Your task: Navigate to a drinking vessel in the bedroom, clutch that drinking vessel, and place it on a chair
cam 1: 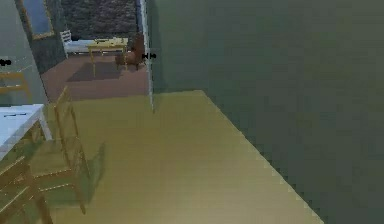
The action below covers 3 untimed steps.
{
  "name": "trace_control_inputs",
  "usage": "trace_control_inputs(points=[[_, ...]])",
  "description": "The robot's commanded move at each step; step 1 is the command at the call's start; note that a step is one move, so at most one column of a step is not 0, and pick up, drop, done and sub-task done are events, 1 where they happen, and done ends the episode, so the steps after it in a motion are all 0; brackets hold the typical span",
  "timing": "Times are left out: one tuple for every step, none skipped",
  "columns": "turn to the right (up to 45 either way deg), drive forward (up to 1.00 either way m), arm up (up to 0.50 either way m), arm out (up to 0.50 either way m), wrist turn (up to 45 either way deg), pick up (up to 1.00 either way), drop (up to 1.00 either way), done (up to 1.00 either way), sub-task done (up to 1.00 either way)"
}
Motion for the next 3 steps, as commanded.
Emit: trace_control_inputs(points=[[0.0, 0.55, 0.00, 0.00, 0.0, 0.00, 0.00, 0.00, 0.00], [-12.0, 0.00, 0.00, 0.00, 0.0, 0.00, 0.00, 0.00, 0.00], [0.0, 1.00, 0.00, 0.00, 0.0, 0.00, 0.00, 0.00, 0.00]])
